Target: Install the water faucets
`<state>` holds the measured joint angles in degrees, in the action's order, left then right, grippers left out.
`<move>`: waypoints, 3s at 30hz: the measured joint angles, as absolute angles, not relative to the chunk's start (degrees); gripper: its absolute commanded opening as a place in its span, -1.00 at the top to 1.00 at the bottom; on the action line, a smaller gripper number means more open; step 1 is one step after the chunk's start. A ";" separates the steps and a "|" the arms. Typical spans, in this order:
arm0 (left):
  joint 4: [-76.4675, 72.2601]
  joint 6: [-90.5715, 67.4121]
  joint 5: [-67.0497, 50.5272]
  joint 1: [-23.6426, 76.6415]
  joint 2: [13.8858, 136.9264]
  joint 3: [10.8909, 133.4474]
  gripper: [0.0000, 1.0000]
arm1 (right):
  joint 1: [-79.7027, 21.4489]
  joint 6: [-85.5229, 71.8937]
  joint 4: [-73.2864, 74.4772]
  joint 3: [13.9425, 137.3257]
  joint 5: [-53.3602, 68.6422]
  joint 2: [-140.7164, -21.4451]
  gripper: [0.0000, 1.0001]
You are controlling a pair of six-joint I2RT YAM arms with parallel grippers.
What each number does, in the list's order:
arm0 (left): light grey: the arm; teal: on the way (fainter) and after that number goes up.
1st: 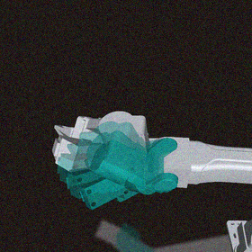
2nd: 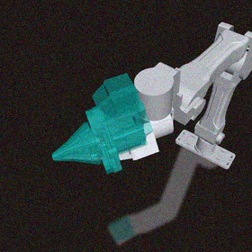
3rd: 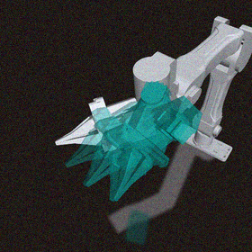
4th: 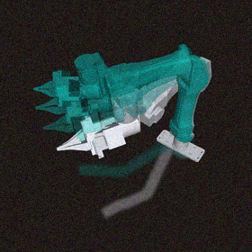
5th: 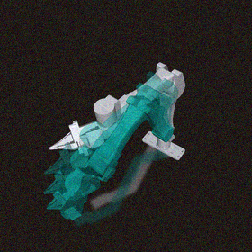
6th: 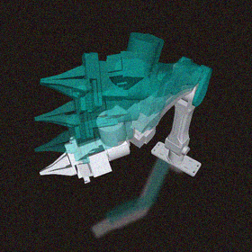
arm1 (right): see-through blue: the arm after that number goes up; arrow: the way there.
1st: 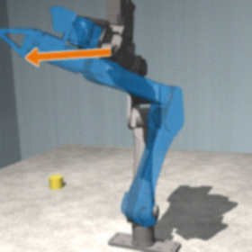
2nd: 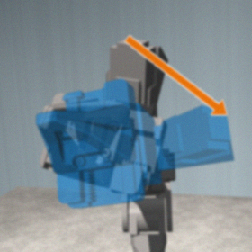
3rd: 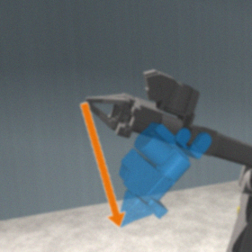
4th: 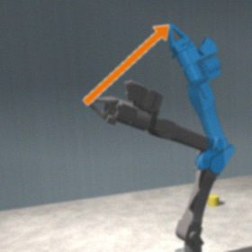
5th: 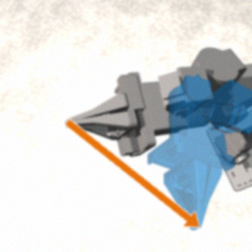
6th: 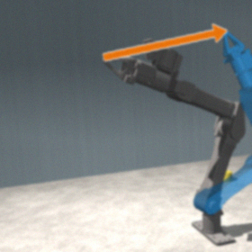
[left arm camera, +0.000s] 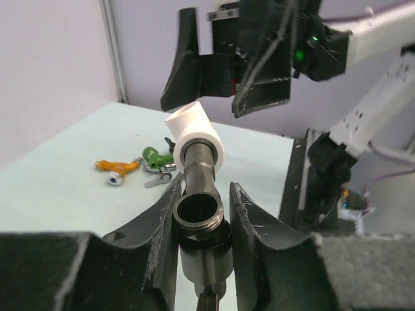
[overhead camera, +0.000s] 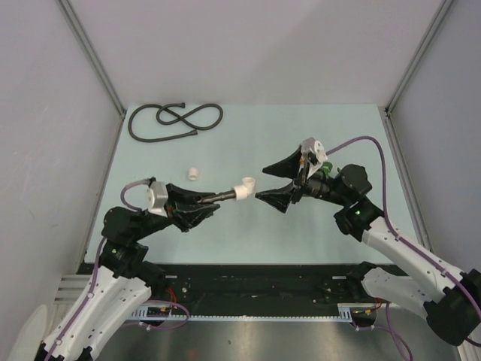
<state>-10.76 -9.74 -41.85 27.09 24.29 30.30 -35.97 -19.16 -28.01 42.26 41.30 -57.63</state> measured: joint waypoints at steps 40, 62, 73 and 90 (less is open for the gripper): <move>-22.98 -61.08 -41.34 26.72 41.45 28.99 0.98 | -51.57 21.76 -14.24 40.91 20.14 -59.05 1.00; -2.46 21.26 -54.11 27.09 24.10 32.51 0.83 | -38.61 -42.24 -45.93 43.20 57.30 -75.70 1.00; -1.89 14.61 -47.29 27.62 22.68 33.08 1.00 | -37.54 -45.21 -46.30 43.22 58.24 -75.35 -0.28; -4.62 -38.94 -22.72 27.73 29.45 33.08 1.00 | -42.30 4.95 -13.50 43.66 32.49 -57.30 -0.91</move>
